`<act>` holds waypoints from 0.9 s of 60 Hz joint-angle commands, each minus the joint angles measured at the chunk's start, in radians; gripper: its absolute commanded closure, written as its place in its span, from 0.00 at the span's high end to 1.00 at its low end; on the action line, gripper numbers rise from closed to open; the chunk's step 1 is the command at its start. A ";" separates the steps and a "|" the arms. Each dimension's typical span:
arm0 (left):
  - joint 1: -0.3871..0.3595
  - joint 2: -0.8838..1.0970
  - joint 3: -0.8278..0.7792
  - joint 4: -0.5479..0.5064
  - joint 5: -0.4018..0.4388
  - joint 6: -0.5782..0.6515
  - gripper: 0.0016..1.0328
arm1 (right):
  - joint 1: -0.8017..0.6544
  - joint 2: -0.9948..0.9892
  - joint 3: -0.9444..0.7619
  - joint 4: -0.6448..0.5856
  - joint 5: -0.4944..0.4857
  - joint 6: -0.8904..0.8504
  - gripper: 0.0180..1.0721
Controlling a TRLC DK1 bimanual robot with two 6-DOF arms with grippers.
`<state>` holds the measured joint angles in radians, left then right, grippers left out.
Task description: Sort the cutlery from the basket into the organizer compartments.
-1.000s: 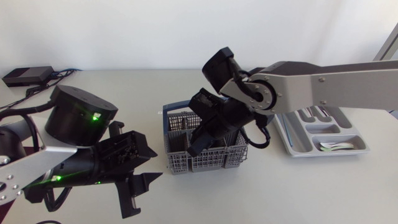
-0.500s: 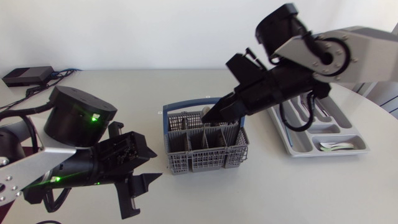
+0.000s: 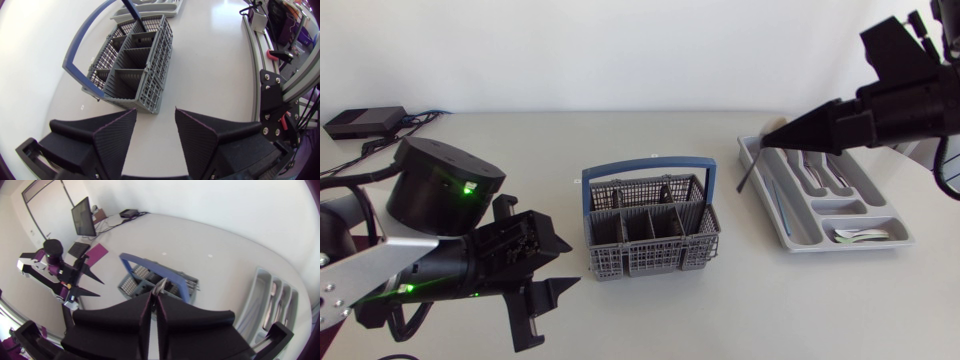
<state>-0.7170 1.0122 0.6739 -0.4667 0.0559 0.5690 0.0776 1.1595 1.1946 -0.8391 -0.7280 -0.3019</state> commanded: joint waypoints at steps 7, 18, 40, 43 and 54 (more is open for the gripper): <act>0.002 -0.012 -0.008 -0.004 0.012 0.003 0.52 | -0.233 0.028 -0.139 -0.018 0.085 -0.240 0.05; -0.001 0.002 0.004 -0.004 0.013 0.003 0.52 | -0.418 0.083 -0.225 0.129 0.222 -0.371 0.05; -0.016 0.029 0.033 -0.007 0.012 -0.011 0.52 | -0.605 0.309 -0.303 0.497 0.384 -0.523 0.05; -0.016 0.029 0.036 -0.010 0.010 -0.011 0.52 | -0.616 0.341 -0.303 0.538 0.406 -0.533 0.05; -0.012 0.026 0.044 -0.023 0.010 -0.012 0.52 | -0.622 0.434 -0.316 0.672 0.507 -0.562 0.05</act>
<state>-0.7277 1.0283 0.6922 -0.4751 0.0559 0.5690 -0.5388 1.5547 0.9127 -0.2134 -0.2523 -0.8268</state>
